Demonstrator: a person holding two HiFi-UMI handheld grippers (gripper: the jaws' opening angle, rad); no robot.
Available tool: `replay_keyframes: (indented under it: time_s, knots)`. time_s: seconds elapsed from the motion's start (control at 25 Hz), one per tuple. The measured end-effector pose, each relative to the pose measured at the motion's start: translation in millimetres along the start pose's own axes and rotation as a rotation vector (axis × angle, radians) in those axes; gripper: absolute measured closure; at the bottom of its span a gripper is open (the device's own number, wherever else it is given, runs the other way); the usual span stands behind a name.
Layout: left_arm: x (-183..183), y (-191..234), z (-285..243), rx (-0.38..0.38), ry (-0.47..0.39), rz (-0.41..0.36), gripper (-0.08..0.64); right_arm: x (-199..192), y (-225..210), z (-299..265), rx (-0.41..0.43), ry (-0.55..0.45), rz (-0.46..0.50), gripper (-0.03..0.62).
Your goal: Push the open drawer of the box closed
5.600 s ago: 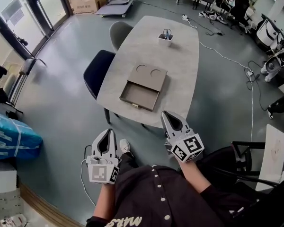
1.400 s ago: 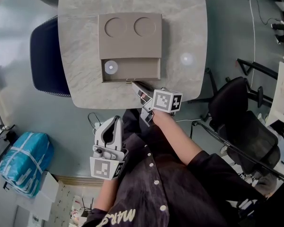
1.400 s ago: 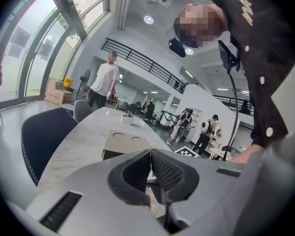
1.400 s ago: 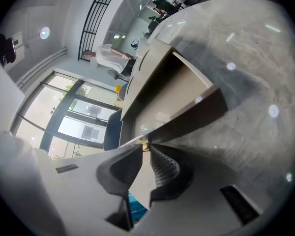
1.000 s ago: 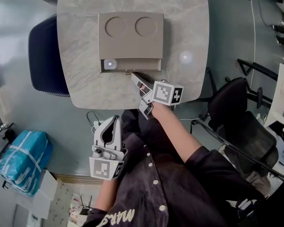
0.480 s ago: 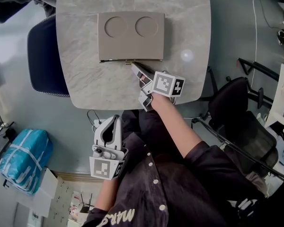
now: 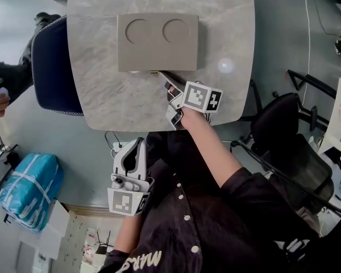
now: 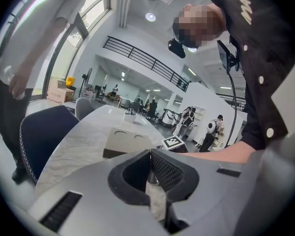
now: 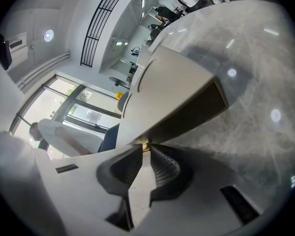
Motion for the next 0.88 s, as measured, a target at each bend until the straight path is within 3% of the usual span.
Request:
replay_keyframes:
  time_s: [0.2, 0.28, 0.32, 0.56, 0.72, 0.88]
  knots:
    - [-2, 1, 3, 0.016, 0.017, -0.019, 0.543, 0, 3, -1, 0.010, 0.012, 0.027, 0.543]
    - [-5, 4, 2, 0.020, 0.027, -0.028, 0.543, -4, 4, -4, 0.023, 0.047, 0.033, 0.477]
    - [-6, 5, 0, 0.020, 0.030, -0.028, 0.543, -7, 3, -4, 0.029, 0.068, 0.033, 0.476]
    - [11, -3, -1, 0.008, -0.016, -0.055, 0.543, -17, 9, 26, 0.042, 0.100, 0.055, 0.580]
    - [22, -6, 1, 0.021, -0.031, -0.073, 0.543, -3, 24, 53, 0.157, 0.052, 0.026, 0.594]
    - [39, -6, 2, 0.025, -0.071, -0.106, 0.543, 24, 43, 77, 0.205, 0.008, 0.113, 0.595]
Point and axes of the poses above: the fingertips, and each gripper's own axes: z backward along the fingers, y to its left, x out of its top, the point moved 4 cm from there along z, backward along the fingers, and after that the axes turned 1 degree about -y, right-handed, at the moved point
